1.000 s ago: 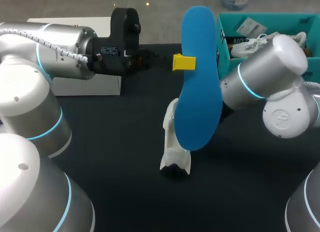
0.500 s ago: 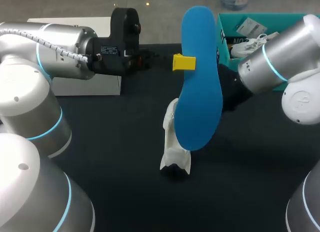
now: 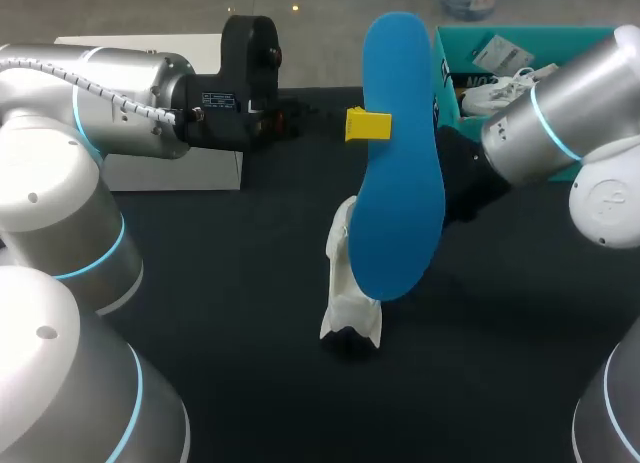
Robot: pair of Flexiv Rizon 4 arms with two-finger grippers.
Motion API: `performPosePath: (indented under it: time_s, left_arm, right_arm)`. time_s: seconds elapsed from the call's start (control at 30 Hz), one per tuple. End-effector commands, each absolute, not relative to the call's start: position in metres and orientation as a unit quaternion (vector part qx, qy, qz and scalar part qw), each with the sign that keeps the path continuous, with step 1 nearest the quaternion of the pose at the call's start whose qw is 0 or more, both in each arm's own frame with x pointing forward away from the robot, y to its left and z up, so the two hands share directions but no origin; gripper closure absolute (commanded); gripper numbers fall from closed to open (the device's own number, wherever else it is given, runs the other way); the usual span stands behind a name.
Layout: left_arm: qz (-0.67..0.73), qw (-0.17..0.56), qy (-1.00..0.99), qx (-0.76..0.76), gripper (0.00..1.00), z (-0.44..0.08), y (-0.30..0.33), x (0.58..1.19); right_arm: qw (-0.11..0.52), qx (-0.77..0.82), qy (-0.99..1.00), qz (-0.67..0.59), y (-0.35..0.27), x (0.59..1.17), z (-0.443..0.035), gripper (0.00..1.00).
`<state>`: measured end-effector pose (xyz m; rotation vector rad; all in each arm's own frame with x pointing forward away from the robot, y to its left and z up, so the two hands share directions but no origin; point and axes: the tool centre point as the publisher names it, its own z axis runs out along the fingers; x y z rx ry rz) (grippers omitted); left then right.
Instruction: Take the shoe out of the shoebox, open the shoe tongue, remove and reinsert the insole, then place the shoe into the shoebox
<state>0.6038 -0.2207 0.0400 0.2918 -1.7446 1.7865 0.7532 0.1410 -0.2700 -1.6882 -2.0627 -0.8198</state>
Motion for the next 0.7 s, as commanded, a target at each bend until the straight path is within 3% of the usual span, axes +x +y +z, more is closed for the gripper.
performPosePath:
  time_s: [0.03, 0.33, 0.7]
  left_arm:
    - [0.677, 0.308, -0.659, 0.111, 1.00, 0.039, -0.222, 0.603]
    - [0.677, 0.308, -0.659, 0.111, 1.00, 0.039, -0.222, 0.603]
    - [0.677, 0.308, -0.659, 0.111, 1.00, 0.039, -0.222, 0.603]
  right_arm:
    - [0.180, -0.603, -0.719, -0.297, 0.139, 0.750, -0.271, 0.00]
    - [0.282, -0.581, -0.619, -0.448, 0.122, 0.731, -0.241, 0.00]
    - [0.379, -0.544, -0.603, -0.444, 0.117, 0.739, -0.198, 0.00]
